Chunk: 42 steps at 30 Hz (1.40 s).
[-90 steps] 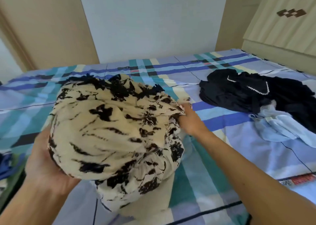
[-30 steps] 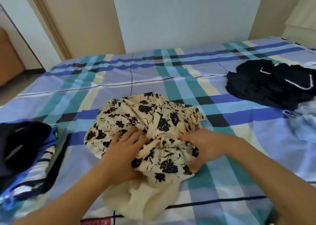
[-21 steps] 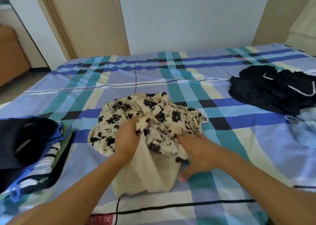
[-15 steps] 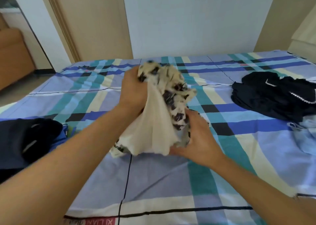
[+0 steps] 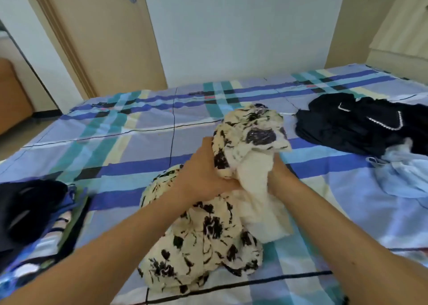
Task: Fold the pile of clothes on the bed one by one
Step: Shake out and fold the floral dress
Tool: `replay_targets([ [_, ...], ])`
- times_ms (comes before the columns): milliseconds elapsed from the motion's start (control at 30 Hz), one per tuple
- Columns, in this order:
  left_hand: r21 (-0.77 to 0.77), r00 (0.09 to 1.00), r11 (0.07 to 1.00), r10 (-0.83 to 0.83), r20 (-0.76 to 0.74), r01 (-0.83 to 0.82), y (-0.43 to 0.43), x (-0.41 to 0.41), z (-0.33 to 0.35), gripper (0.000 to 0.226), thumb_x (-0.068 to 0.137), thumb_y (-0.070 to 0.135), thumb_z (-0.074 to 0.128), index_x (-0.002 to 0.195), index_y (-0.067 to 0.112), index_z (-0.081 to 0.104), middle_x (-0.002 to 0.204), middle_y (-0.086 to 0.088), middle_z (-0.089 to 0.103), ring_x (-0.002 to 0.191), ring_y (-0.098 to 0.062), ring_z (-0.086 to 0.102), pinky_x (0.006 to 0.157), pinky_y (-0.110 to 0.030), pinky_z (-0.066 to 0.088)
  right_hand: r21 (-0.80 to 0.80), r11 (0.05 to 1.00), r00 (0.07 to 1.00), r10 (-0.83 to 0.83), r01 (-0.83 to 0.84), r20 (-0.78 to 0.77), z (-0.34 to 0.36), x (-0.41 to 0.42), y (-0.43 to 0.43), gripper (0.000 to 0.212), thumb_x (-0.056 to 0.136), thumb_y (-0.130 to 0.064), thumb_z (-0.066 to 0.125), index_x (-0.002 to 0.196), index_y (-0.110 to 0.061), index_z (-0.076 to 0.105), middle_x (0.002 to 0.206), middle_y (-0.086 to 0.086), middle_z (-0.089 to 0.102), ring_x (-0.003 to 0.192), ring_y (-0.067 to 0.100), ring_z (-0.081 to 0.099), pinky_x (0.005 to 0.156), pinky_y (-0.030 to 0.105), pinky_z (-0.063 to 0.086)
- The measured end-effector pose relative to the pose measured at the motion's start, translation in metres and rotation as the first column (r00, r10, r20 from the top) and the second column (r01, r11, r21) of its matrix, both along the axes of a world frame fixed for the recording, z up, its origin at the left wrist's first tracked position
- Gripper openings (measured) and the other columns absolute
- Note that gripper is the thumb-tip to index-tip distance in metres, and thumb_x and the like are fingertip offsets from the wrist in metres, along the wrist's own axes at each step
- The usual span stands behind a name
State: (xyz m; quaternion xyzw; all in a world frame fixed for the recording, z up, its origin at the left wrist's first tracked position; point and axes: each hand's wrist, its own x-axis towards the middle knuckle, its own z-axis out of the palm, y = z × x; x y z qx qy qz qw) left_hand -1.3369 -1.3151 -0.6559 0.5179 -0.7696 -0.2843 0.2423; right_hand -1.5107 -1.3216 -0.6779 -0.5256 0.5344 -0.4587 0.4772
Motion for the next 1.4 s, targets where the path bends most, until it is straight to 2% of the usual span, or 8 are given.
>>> replay_targets([
  [200, -0.299, 0.844, 0.801, 0.536, -0.026, -0.518, -0.068, 0.042, 0.018, 0.035, 0.081, 0.025, 0.068, 0.108, 0.01, 0.053, 0.099, -0.014, 0.064, 0.095, -0.039, 0.062, 0.073, -0.044, 0.049, -0.165, 0.985, 0.966, -0.002, -0.042, -0.259, -0.005, -0.025, -0.011, 0.054, 0.073, -0.018, 0.088, 0.113, -0.03, 0.054, 0.095, -0.003, 0.062, 0.071, 0.017, 0.06, 0.061, 0.027, 0.049],
  [333, -0.621, 0.662, 0.655, 0.697, 0.277, -0.431, -0.094, 0.074, 0.07, 0.057, 0.074, -0.007, 0.059, 0.125, 0.009, 0.04, 0.092, -0.02, 0.056, 0.092, -0.046, 0.061, 0.067, -0.045, 0.041, -0.128, 0.981, 0.9, 0.079, -0.147, -0.429, -0.029, -0.035, -0.025, 0.046, 0.077, -0.018, 0.084, 0.114, -0.026, 0.057, 0.099, 0.002, 0.057, 0.082, 0.02, 0.058, 0.076, 0.035, 0.05],
  [433, -0.62, 0.554, 0.685, 0.708, 0.438, -0.384, -0.105, 0.099, 0.082, 0.061, 0.074, 0.003, 0.068, 0.127, 0.009, 0.038, 0.107, -0.021, 0.056, 0.098, -0.045, 0.06, 0.073, -0.047, 0.044, -0.12, 0.969, 0.718, 0.074, -0.215, -0.692, -0.054, -0.033, -0.036, 0.037, 0.082, -0.024, 0.075, 0.117, -0.017, 0.061, 0.103, 0.003, 0.053, 0.098, 0.024, 0.055, 0.086, 0.04, 0.048],
  [567, -0.513, 0.416, 0.793, 0.61, 0.675, -0.329, -0.102, 0.133, 0.069, 0.041, 0.076, 0.024, 0.067, 0.115, 0.017, 0.054, 0.112, -0.013, 0.059, 0.103, -0.037, 0.058, 0.082, -0.045, 0.048, -0.073, 0.968, 0.783, 0.148, -0.239, -0.604, -0.071, -0.017, -0.039, 0.065, 0.08, -0.01, 0.074, 0.136, -0.016, 0.043, 0.12, 0.004, 0.047, 0.109, 0.02, 0.049, 0.079, 0.025, 0.04],
  [800, 0.063, 0.884, 0.886, 0.447, 0.137, -0.459, -0.075, 0.144, 0.053, 0.022, 0.086, -0.004, 0.044, 0.097, -0.008, 0.063, 0.083, -0.02, 0.063, 0.068, -0.029, 0.054, 0.06, -0.032, 0.041, 0.04, 0.995, 0.982, 0.1, -0.095, -0.159, -0.088, 0.014, -0.034, 0.049, 0.084, -0.007, 0.073, 0.118, -0.029, 0.046, 0.103, -0.01, 0.064, 0.096, 0.014, 0.063, 0.067, 0.016, 0.046],
  [933, 0.186, 0.864, 0.862, 0.494, -0.095, -0.472, -0.059, 0.139, 0.09, 0.02, 0.095, 0.008, 0.046, 0.098, -0.001, 0.063, 0.063, -0.014, 0.064, 0.048, -0.025, 0.06, 0.043, -0.025, 0.049, 0.046, 0.999, 0.986, 0.016, -0.009, -0.168, -0.055, 0.015, -0.035, 0.016, 0.086, -0.007, 0.069, 0.089, -0.022, 0.067, 0.087, -0.004, 0.071, 0.083, 0.013, 0.067, 0.064, 0.022, 0.049],
  [1167, -0.2, 0.764, 0.751, 0.645, 0.014, -0.63, -0.084, 0.16, 0.212, 0.016, 0.093, 0.012, 0.057, 0.085, 0.0, 0.064, 0.062, -0.009, 0.054, 0.051, -0.023, 0.049, 0.05, -0.028, 0.046, -0.185, 0.959, 0.869, -0.275, 0.215, -0.413, 0.151, -0.031, -0.115, 0.035, 0.078, -0.019, 0.083, 0.076, -0.012, 0.049, 0.078, 0.005, 0.053, 0.083, 0.021, 0.055, 0.058, 0.027, 0.04],
  [1400, -0.21, 0.784, 0.794, 0.602, 0.151, -0.57, -0.105, 0.172, 0.315, 0.019, 0.098, 0.014, 0.054, 0.107, -0.003, 0.052, 0.105, -0.02, 0.061, 0.085, -0.031, 0.06, 0.072, -0.039, 0.056, -0.394, 0.907, 0.655, -0.387, 0.146, -0.648, 0.389, -0.033, -0.114, 0.062, 0.069, -0.017, 0.09, 0.115, 0.005, 0.054, 0.098, 0.02, 0.061, 0.083, 0.03, 0.057, 0.062, 0.032, 0.046],
])
